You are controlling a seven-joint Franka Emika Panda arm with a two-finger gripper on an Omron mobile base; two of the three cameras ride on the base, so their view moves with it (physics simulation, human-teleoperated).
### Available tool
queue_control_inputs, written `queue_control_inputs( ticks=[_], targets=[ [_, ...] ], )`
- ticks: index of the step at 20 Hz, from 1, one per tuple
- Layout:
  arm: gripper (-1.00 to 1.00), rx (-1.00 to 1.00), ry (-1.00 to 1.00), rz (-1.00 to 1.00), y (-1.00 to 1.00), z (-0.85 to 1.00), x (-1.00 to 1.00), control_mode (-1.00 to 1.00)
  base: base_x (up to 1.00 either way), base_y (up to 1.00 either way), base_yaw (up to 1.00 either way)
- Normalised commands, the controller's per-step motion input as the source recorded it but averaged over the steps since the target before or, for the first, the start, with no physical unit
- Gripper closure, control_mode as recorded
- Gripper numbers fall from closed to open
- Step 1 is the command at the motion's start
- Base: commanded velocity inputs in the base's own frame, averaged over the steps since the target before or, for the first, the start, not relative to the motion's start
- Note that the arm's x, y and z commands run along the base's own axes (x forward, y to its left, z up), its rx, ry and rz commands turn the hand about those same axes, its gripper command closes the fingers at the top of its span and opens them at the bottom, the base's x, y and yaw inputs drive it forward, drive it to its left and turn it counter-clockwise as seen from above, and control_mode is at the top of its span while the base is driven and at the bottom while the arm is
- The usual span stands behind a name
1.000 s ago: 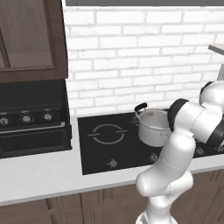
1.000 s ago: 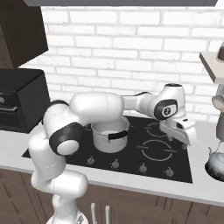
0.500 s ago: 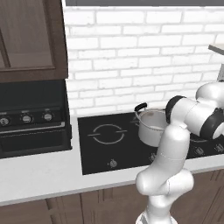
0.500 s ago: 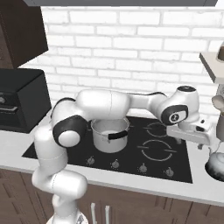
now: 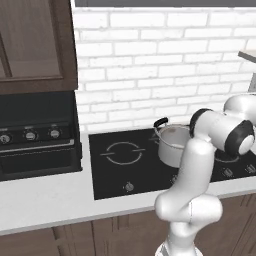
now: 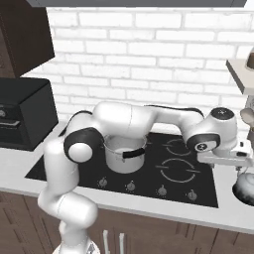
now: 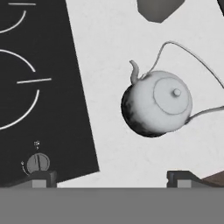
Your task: Pick the kettle from the counter and place it on a stove burner. Then turn the burner on.
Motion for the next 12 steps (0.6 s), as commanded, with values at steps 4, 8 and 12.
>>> queue_control_inputs(
  ticks=[4, 8, 12],
  targets=[
    [-1.00, 0.00, -0.03, 0.00, -0.51, 0.00, 0.16, -1.00, 0.00, 0.00, 0.00],
    [-1.00, 0.00, 0.00, 0.00, -0.40, 0.07, 0.13, -1.00, 0.00, 0.00, 0.00],
    [-1.00, 0.00, 0.00, 0.00, -0.32, 0.13, 0.04, -1.00, 0.00, 0.00, 0.00]
  ],
)
